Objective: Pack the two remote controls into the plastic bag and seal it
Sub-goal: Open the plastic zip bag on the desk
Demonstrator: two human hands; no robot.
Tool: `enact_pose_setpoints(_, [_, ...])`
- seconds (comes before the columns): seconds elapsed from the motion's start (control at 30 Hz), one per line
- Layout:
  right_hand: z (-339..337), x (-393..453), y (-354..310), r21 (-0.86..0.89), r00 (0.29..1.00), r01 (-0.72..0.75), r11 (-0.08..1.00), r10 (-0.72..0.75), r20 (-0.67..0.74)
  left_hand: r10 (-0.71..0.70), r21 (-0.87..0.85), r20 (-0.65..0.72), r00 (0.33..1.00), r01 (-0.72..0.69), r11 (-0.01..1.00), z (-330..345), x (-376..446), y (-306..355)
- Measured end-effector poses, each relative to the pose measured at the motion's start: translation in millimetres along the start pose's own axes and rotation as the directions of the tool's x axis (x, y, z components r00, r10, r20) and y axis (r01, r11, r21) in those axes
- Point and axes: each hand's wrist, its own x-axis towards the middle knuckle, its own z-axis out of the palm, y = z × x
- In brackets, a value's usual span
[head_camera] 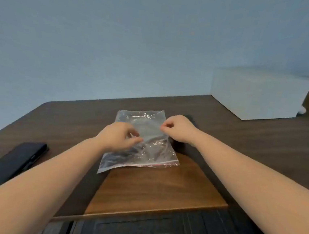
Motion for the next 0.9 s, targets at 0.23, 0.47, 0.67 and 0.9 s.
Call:
enact_pose_setpoints(0.23, [3,-33,-6,0.021,1.000,0.005,1.000,-0.005,0.009,0.146,-0.055,0.145,0.978,-0.140,0.989,9,-34,26])
enact_pose_setpoints(0.47, [-1,-35,-20,0.052,0.998,0.042,0.998,-0.040,-0.050,0.189,0.056,0.016,0.982,-0.190,0.980,23,-34,24])
enact_pose_setpoints(0.67, [6,-22,-20,0.088,0.999,0.048,0.995,-0.045,-0.029,0.051,-0.173,-0.046,0.998,-0.058,0.983,30,-21,12])
enact_pose_setpoints(0.9, [20,7,-24,0.153,0.984,0.069,0.986,-0.042,-0.174,-0.219,-0.336,-0.131,0.967,0.164,0.928,28,6,1])
